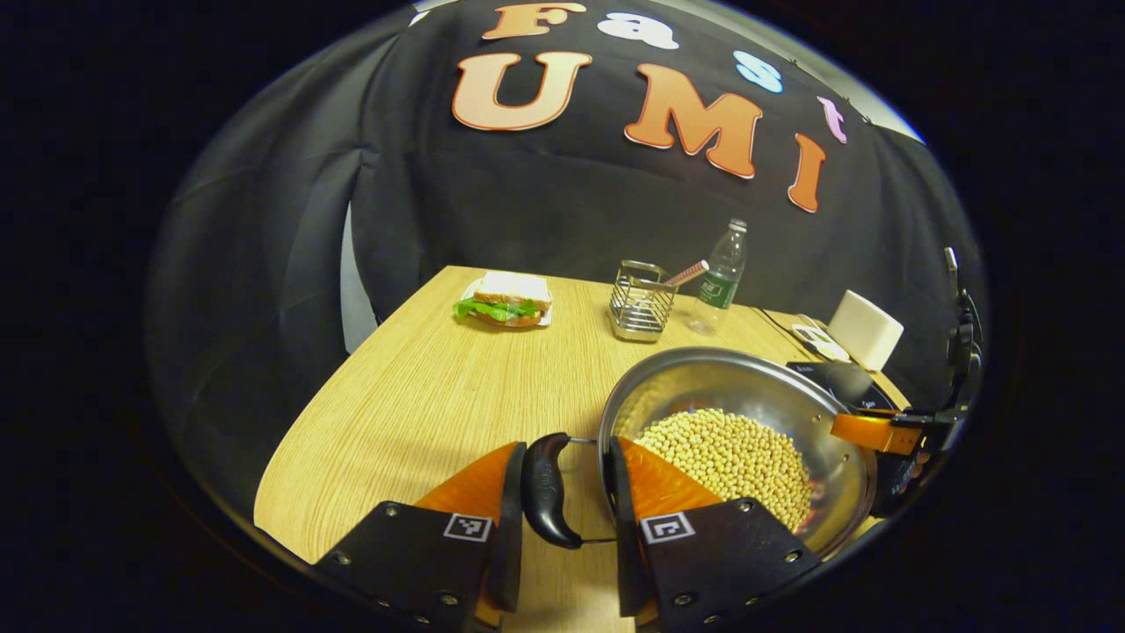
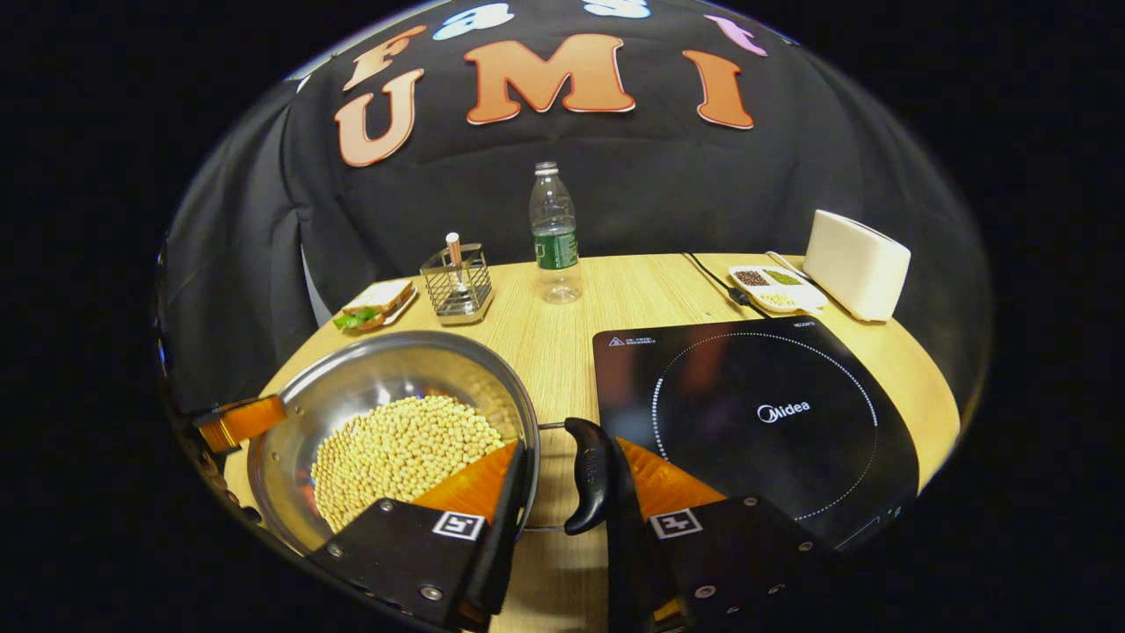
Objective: First push the handle of the pot to place it horizontally, then grasp the pot with both hands and set it on the induction cooktop.
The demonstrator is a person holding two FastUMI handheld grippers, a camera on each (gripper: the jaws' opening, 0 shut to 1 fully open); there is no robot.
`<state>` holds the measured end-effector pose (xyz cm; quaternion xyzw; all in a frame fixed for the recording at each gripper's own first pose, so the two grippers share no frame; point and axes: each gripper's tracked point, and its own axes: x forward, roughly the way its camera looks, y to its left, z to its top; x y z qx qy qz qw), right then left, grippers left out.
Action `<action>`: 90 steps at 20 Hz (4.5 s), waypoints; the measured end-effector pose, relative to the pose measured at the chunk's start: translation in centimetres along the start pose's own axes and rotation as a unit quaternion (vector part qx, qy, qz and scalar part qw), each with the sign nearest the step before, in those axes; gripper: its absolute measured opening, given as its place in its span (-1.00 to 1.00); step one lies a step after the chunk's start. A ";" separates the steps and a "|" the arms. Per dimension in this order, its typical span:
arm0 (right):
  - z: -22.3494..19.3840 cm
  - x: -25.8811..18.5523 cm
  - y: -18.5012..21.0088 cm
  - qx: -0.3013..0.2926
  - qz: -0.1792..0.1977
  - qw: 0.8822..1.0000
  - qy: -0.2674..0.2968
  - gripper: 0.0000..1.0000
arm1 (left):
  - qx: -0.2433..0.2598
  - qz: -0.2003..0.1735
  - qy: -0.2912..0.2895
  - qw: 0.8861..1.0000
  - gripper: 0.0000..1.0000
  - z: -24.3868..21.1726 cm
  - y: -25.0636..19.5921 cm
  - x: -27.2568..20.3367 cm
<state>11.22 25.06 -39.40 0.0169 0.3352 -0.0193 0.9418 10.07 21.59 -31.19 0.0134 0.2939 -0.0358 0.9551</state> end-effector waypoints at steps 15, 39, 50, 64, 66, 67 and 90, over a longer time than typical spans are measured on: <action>4.2 -5.6 -4.1 0.052 0.029 0.998 -0.011 -0.14 | 0.026 0.027 -0.052 0.998 -0.27 5.1 -6.0 -6.1; 7.4 -10.2 -24.6 0.137 -0.034 0.989 -0.036 -0.15 | 0.071 -0.055 -0.043 0.995 -0.26 8.0 -28.7 -2.9; 5.2 -8.1 -31.1 0.169 -0.056 0.984 -0.015 -0.14 | 0.086 -0.072 -0.001 0.994 -0.26 5.2 -35.2 1.5; 5.6 -8.2 -33.4 0.160 -0.053 0.986 -0.021 0.07 | 0.080 -0.084 0.028 0.993 -0.07 3.1 -37.4 3.8; 7.5 -9.3 -33.4 0.133 -0.057 0.988 -0.052 0.25 | 0.092 -0.076 -0.007 0.993 -0.03 5.4 -36.9 2.9; 8.4 -10.0 -33.3 0.119 -0.059 0.989 -0.064 0.37 | 0.101 -0.065 -0.038 0.992 0.05 7.1 -36.3 2.5; 25.9 -35.0 -30.8 0.041 -0.056 0.953 -0.294 0.90 | 0.025 -0.020 -0.333 0.942 0.80 30.7 -29.2 -30.2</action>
